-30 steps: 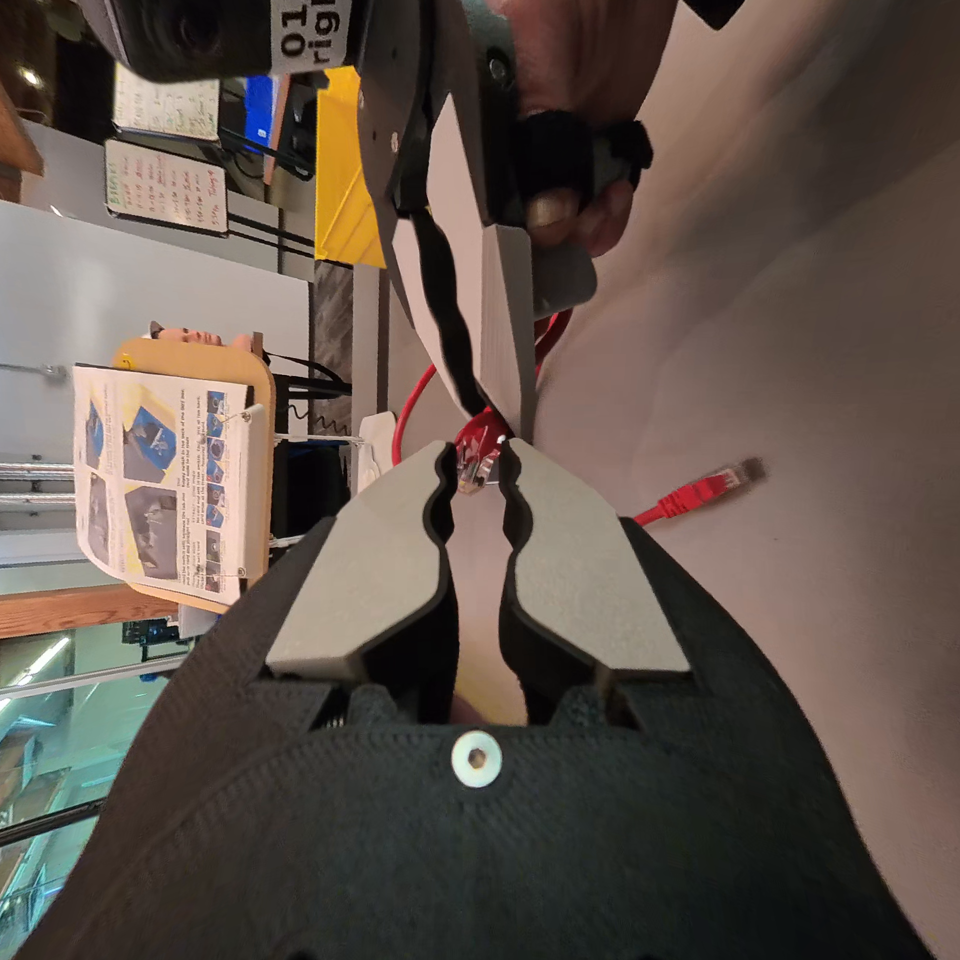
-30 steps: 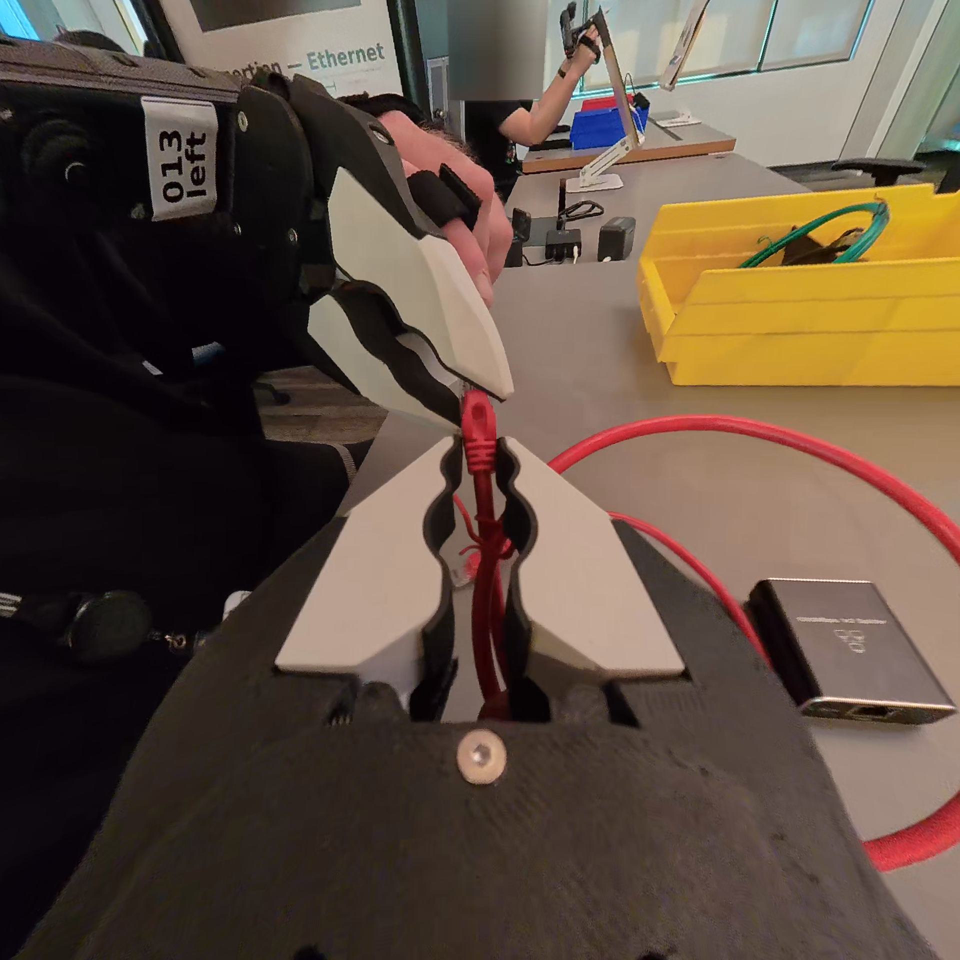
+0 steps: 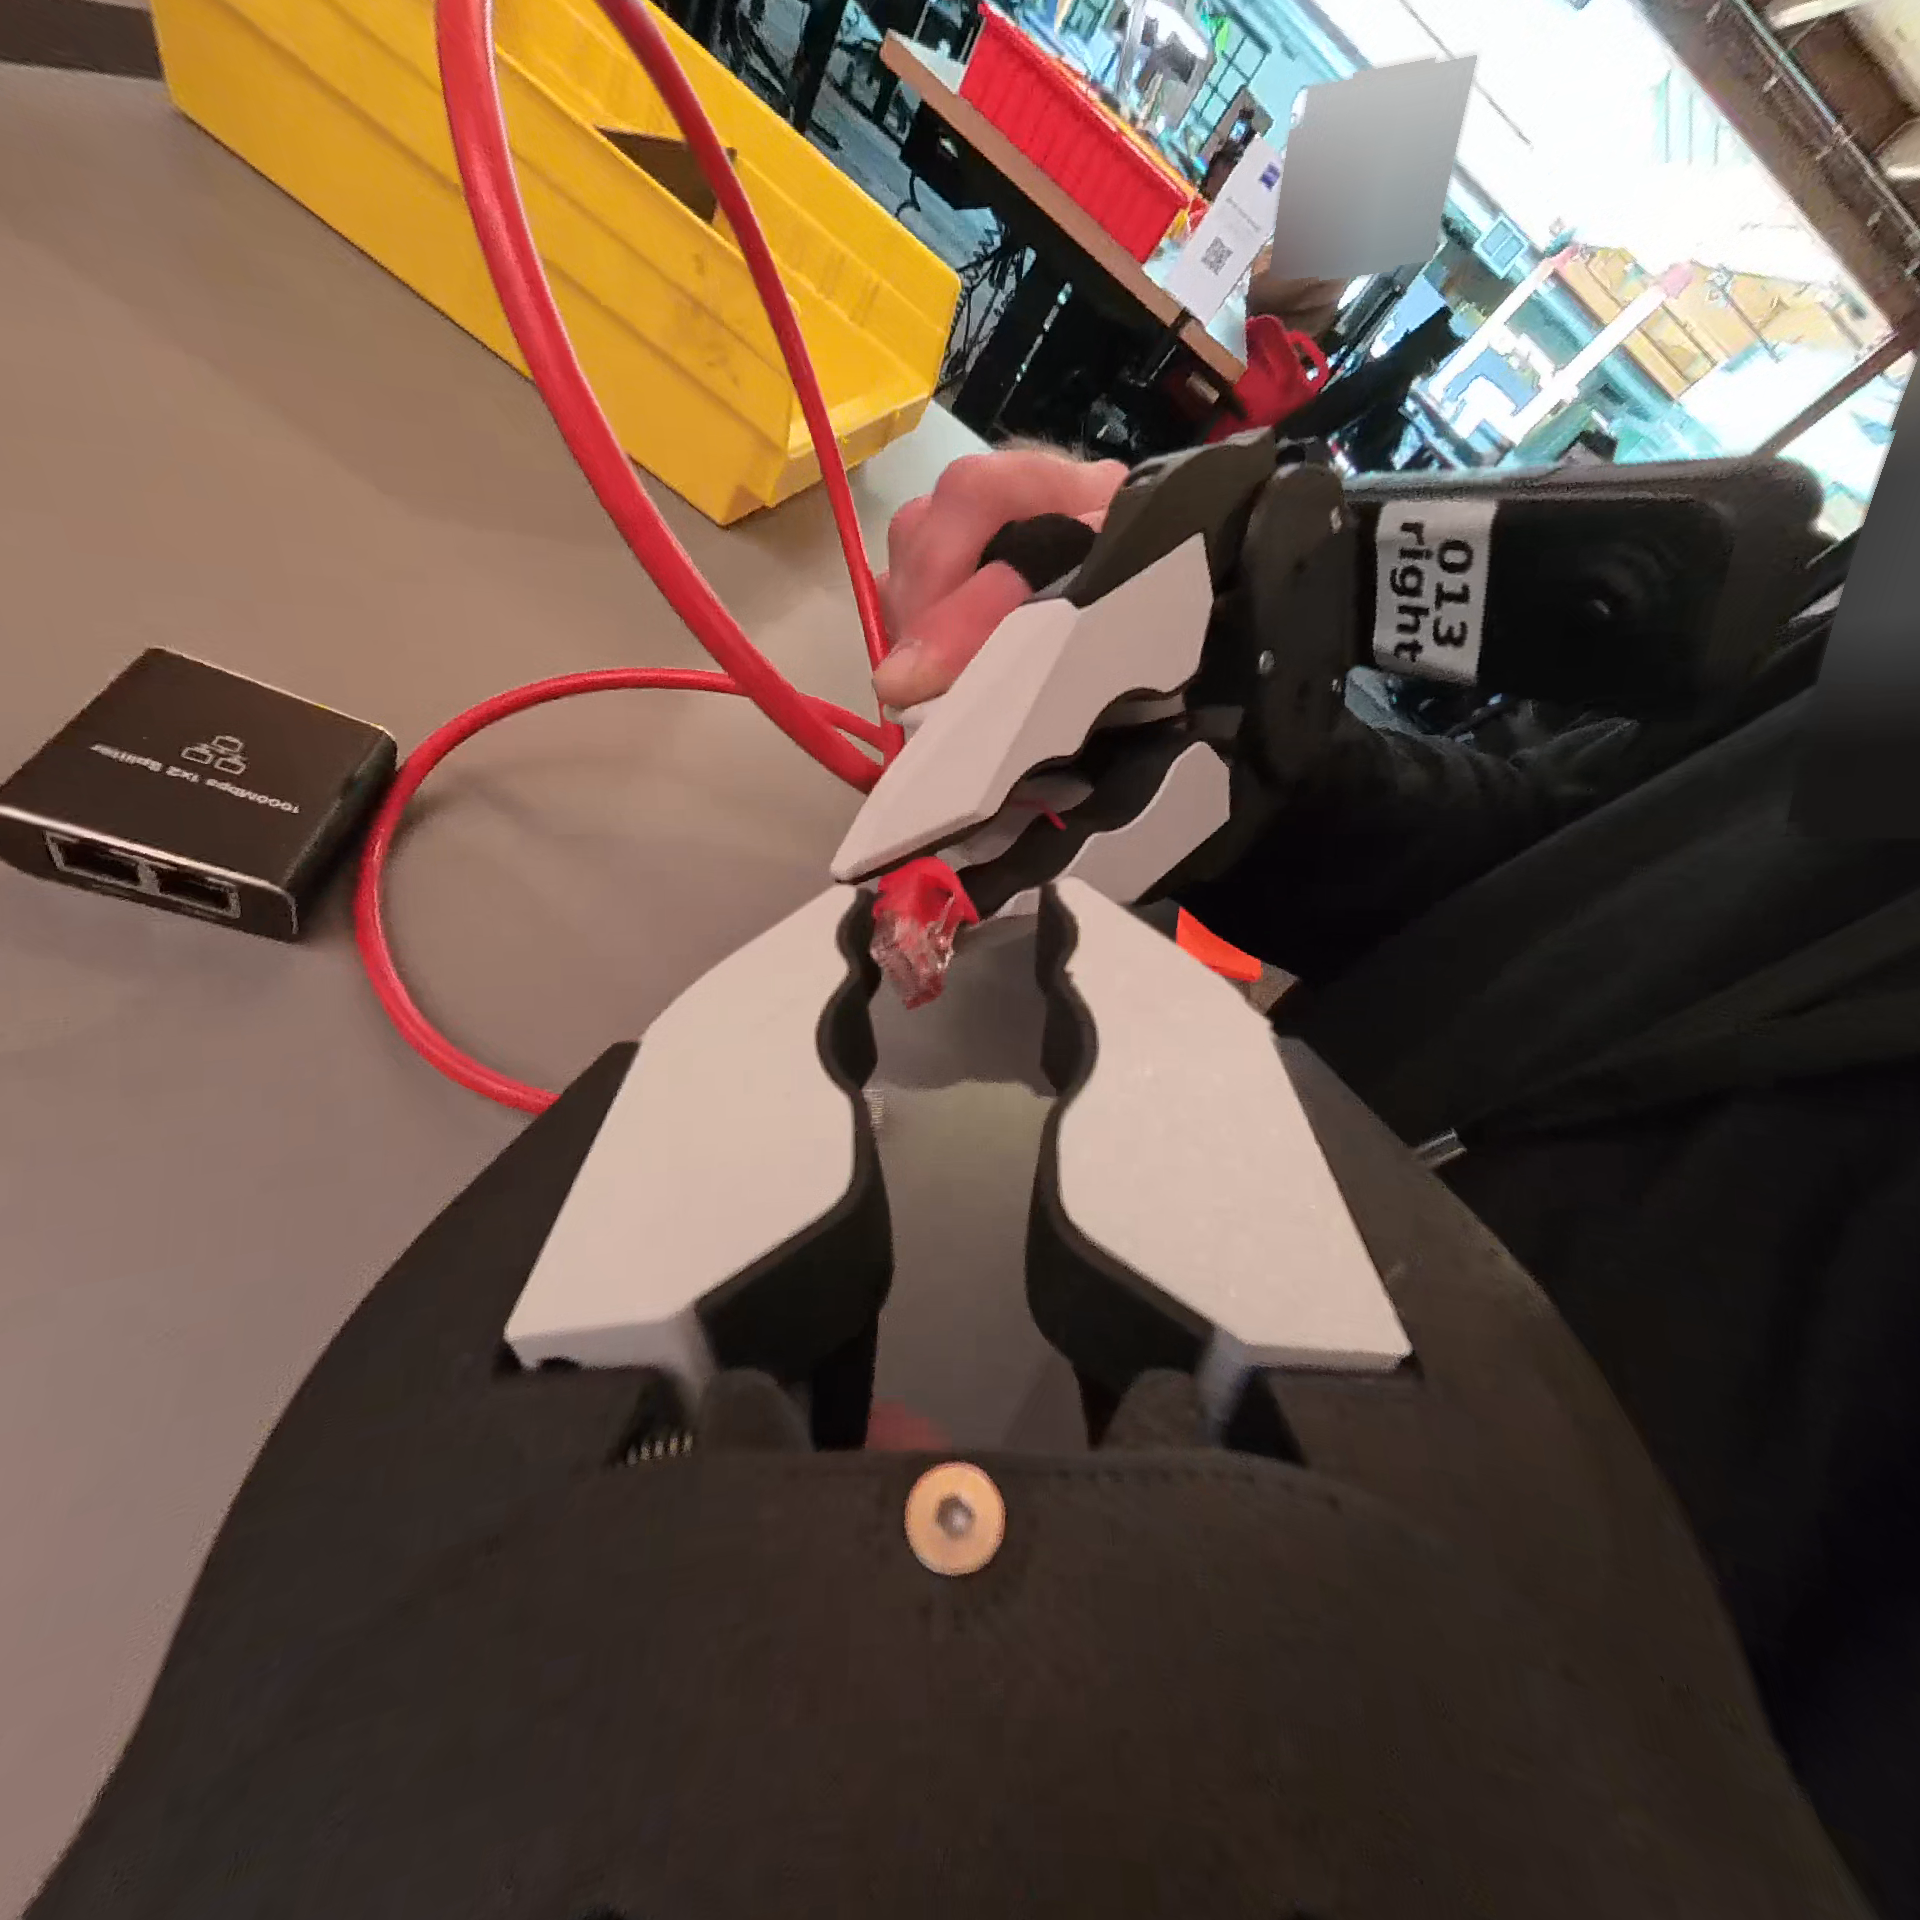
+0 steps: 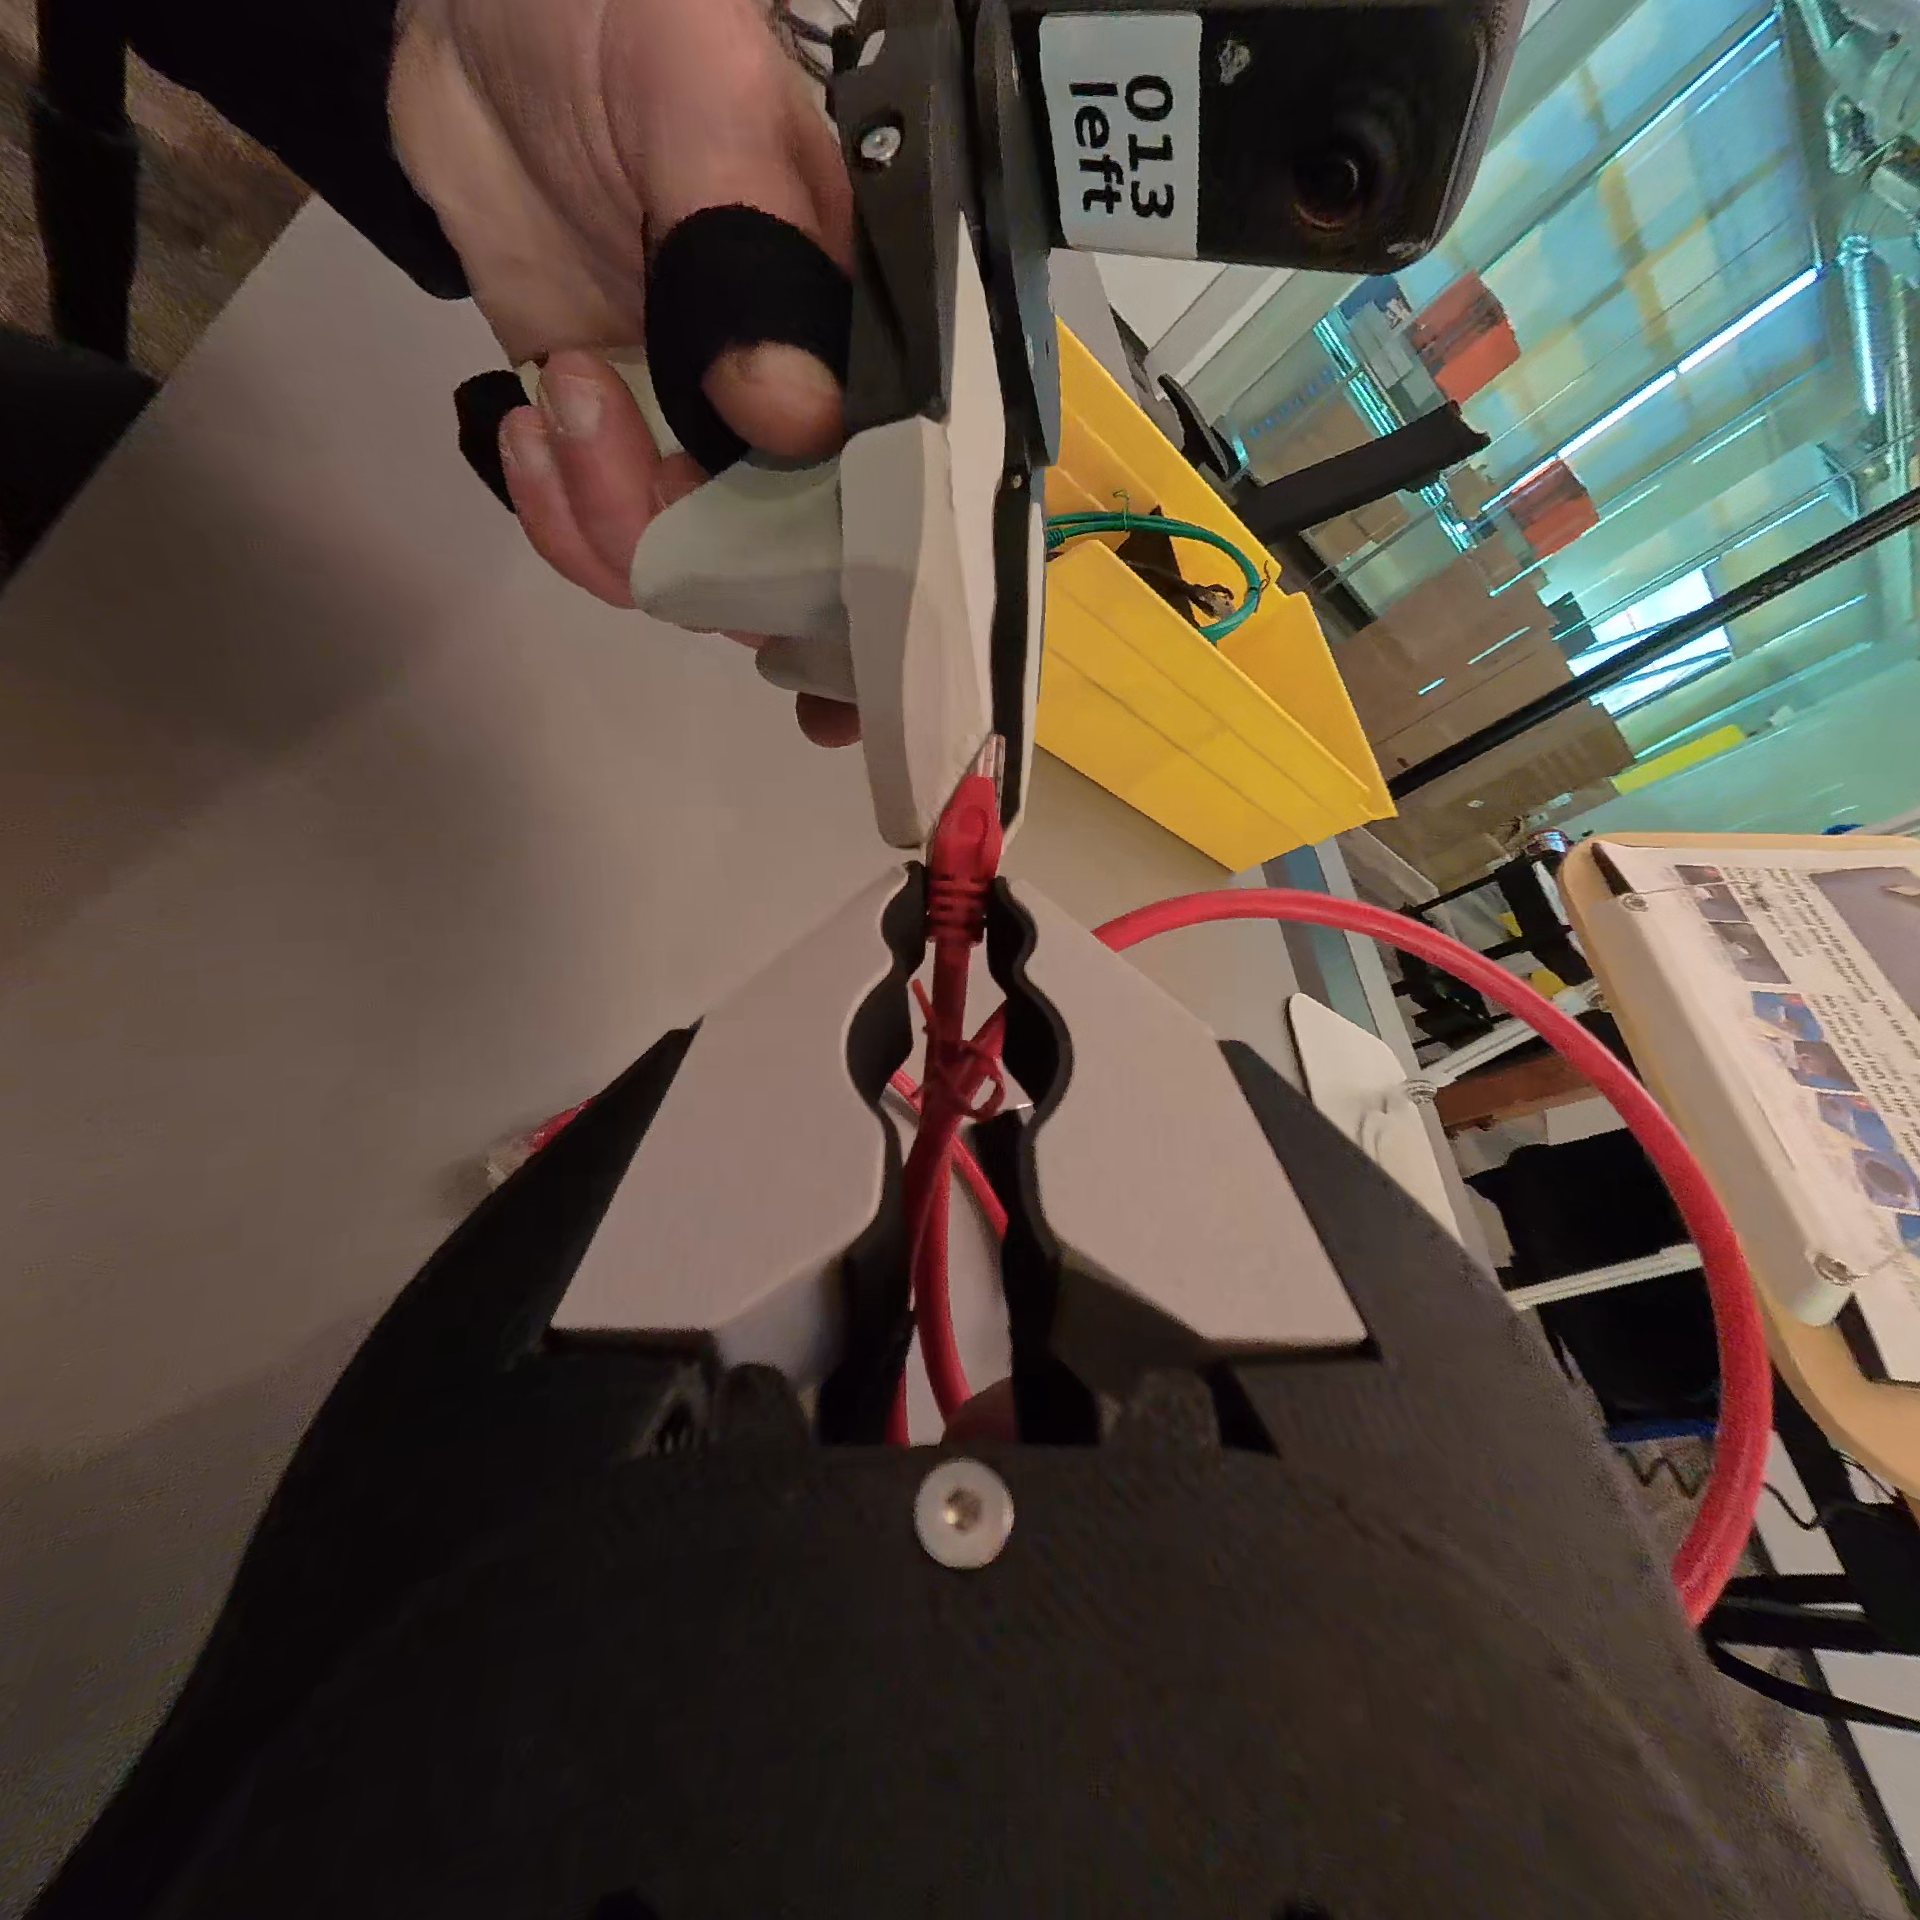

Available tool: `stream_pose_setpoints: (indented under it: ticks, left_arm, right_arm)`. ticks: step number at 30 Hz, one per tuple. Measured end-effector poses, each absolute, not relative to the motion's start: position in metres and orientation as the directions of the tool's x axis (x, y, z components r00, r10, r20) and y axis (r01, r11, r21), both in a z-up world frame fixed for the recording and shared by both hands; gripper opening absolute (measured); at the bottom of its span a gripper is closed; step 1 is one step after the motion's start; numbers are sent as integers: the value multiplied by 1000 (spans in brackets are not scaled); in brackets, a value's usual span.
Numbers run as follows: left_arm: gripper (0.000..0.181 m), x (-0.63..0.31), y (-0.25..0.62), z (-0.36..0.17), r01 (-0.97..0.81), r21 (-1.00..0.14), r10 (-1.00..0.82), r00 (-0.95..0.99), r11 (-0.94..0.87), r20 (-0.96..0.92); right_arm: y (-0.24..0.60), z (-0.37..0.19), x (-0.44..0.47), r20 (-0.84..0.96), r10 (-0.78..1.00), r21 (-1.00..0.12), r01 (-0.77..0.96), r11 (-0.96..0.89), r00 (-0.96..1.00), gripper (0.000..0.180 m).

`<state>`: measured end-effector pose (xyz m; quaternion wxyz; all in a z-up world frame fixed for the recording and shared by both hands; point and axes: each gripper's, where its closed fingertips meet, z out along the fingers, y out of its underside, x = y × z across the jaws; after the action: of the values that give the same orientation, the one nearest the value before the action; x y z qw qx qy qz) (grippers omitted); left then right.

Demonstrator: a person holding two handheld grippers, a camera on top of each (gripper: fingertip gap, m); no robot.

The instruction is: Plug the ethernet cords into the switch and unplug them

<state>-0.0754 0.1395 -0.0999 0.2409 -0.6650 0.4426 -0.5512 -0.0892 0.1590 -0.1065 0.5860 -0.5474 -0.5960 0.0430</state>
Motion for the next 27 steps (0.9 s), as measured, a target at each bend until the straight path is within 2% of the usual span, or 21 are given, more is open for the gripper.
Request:
stream_pose_setpoints:
  ticks: [6,11,13,17,23,27]
  left_arm:
    - [31,-72,142,-96,-276,-769,-793,-36,-577,608]
    - [16,-73,149,-103,-277,-761,-792,1,-587,611]
    - [16,-72,149,-103,-276,-756,-787,1,-593,617]
    - [15,-73,148,-102,-286,-767,-796,-22,-574,604]
    - [15,-71,131,-94,-321,-810,-825,-129,-491,551]
    - [15,-70,123,-74,-261,-840,-811,-241,-475,533]
  right_arm:
    - [163,-107,-86,691,666,-655,633,413,280,8]
    - [164,-109,-87,725,637,-614,663,428,260,10]
    - [165,-110,-86,724,636,-617,663,425,266,9]
    - [164,-109,-86,702,653,-650,632,422,285,9]
    - [158,-115,-90,646,717,-688,606,399,263,22]
    - [149,-100,-92,492,812,-833,439,336,313,21]
